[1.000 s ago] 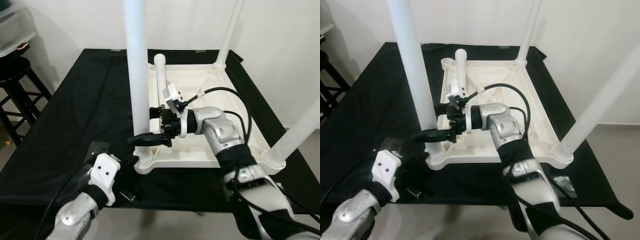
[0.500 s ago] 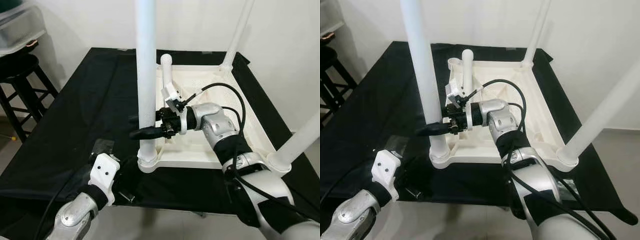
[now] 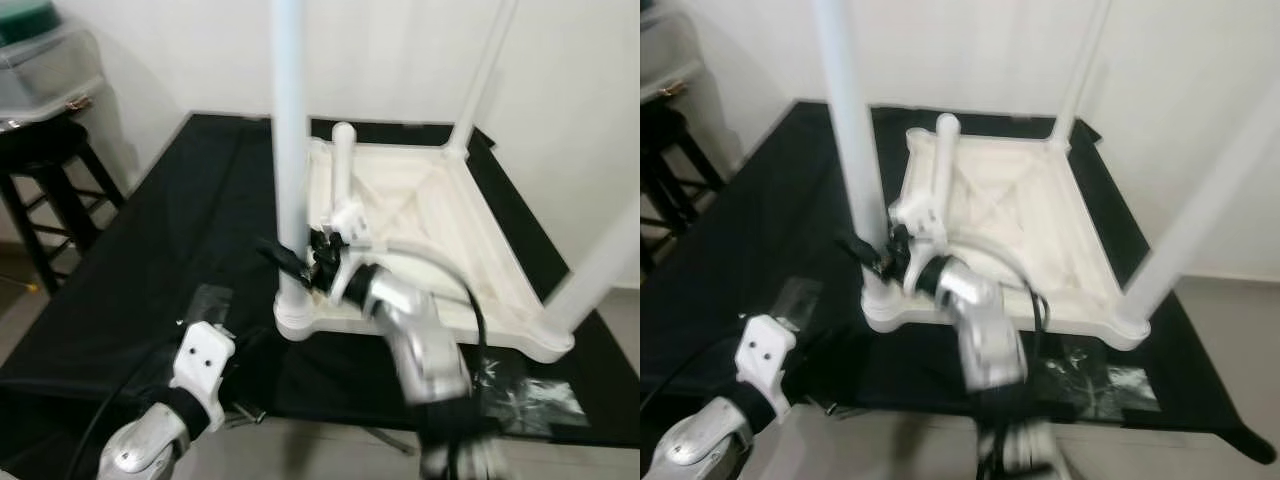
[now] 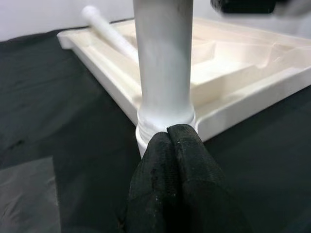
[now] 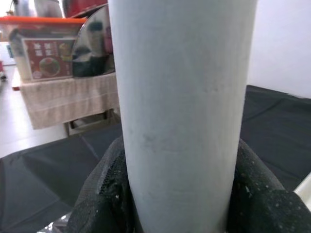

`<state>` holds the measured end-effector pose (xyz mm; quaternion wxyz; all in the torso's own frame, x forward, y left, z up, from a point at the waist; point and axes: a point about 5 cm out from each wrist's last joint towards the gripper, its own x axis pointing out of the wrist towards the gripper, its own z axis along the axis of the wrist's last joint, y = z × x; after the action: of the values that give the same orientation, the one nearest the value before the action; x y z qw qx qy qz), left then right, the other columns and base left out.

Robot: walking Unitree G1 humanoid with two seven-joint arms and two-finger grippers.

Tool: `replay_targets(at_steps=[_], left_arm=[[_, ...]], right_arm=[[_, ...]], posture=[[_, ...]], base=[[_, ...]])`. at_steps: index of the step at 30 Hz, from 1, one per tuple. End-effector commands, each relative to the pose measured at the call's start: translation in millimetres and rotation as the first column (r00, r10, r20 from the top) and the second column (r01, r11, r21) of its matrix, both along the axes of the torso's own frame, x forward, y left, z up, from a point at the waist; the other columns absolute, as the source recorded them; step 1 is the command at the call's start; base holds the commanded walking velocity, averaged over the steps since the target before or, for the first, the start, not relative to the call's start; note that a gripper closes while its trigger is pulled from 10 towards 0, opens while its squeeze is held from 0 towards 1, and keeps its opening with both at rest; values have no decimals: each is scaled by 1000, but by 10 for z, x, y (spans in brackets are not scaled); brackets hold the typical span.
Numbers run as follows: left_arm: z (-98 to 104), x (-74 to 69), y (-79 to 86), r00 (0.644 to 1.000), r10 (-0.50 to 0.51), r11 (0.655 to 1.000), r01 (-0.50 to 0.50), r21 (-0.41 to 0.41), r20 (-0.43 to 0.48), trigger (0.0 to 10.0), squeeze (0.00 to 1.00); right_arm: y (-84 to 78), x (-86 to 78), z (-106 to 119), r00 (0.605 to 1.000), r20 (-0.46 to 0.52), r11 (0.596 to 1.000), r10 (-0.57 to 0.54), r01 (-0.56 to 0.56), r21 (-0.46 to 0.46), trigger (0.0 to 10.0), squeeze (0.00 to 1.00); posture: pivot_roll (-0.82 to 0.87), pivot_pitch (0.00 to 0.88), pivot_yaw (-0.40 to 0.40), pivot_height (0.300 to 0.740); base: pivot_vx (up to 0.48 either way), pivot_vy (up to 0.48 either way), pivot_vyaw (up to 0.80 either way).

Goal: Building children table

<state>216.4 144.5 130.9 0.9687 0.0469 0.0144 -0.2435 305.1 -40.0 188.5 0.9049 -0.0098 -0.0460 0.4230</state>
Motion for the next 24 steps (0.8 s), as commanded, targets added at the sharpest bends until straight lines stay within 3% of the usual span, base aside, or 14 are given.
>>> replay_targets(at_steps=[1, 6, 7, 10, 11, 12, 13, 15, 16, 18, 19, 20, 22, 24], left_arm=[[-19, -2, 24, 1000, -1, 1000, 1, 0, -17, 10000, 0], [-30, 9, 9, 999, -24, 1000, 24, 3, -24, 10000, 0], [-32, 11, 12, 1000, -15, 1000, 15, 2, -22, 10000, 0], [-33, 12, 14, 1000, -8, 1000, 8, 2, -21, 10000, 0], [-35, 14, 12, 1000, -4, 1000, 4, 1, -21, 10000, 0], [-35, 14, 12, 1000, -4, 1000, 4, 1, -21, 10000, 0], [-38, 18, 7, 1000, -3, 1000, 3, -1, -21, 10000, 0], [-45, 25, -5, 1000, -6, 1000, 6, -3, -23, 10000, 0], [-45, 25, -5, 1000, -6, 1000, 6, -3, -23, 10000, 0], [-52, 31, -16, 1000, -12, 1000, 12, -6, -26, 10000, 0], [-52, 31, -16, 1000, -12, 1000, 12, -6, -26, 10000, 0], [-57, 34, -18, 1000, -14, 1000, 14, -6, -28, 10000, 0], [-57, 34, -18, 1000, -14, 1000, 14, -6, -28, 10000, 0], [-69, 43, -15, 999, -17, 1000, 16, -5, -32, 10000, 0]], right_arm=[[-27, 10, -351, 985, -166, 997, -49, 39, -62, 0, 0], [-21, -2, -410, 979, -196, 995, -52, 35, -90, 0, 0], [-16, -10, -399, 978, -201, 995, -57, 39, -92, 2902, 0], [-9, -43, -382, 975, -207, 994, -79, 60, -96, 2902, 0], [6, -72, -362, 976, -215, 996, -43, 24, -90, 10000, 0], [6, -72, -362, 976, -215, 996, -43, 24, -90, 10000, 0], [-4, -46, -311, 975, -222, 997, 20, -36, -70, 10000, 1000], [-36, 53, -148, 964, -189, 981, 186, -193, -18, 10000, 1000], [-36, 53, -148, 964, -189, 981, 186, -193, -18, 10000, 1000], [-91, 151, 55, 919, -113, 926, 377, -377, 18, 10000, 1000], [-91, 151, 55, 919, -113, 926, 377, -377, 18, 10000, 1000], [-144, 205, 145, 872, -86, 876, 481, -482, 4, 10000, 43], [-144, 205, 145, 872, -86, 876, 481, -482, 4, 10000, 43], [-259, 356, 247, 804, -67, 801, 590, -594, -74, 10000, 0]], posture=[[38, 126, -3, 740], [51, 118, -19, 740], [52, 111, -21, 740], [52, 109, -21, 740], [52, 106, -23, 740], [52, 106, -23, 740], [55, 99, -25, 740], [56, 93, -25, 740], [56, 93, -25, 740], [66, 79, -24, 740], [66, 79, -24, 740], [70, 75, -21, 740], [70, 75, -21, 740], [90, 61, -13, 740]], base=[[0, 0, 0], [0, 0, 0], [0, 0, 0], [0, 0, 0], [0, 0, 0], [0, 0, 0], [0, 0, 0], [0, 0, 0], [0, 0, 0], [0, 0, 0], [0, 0, 0], [0, 0, 0], [0, 0, 0], [0, 0, 0]])
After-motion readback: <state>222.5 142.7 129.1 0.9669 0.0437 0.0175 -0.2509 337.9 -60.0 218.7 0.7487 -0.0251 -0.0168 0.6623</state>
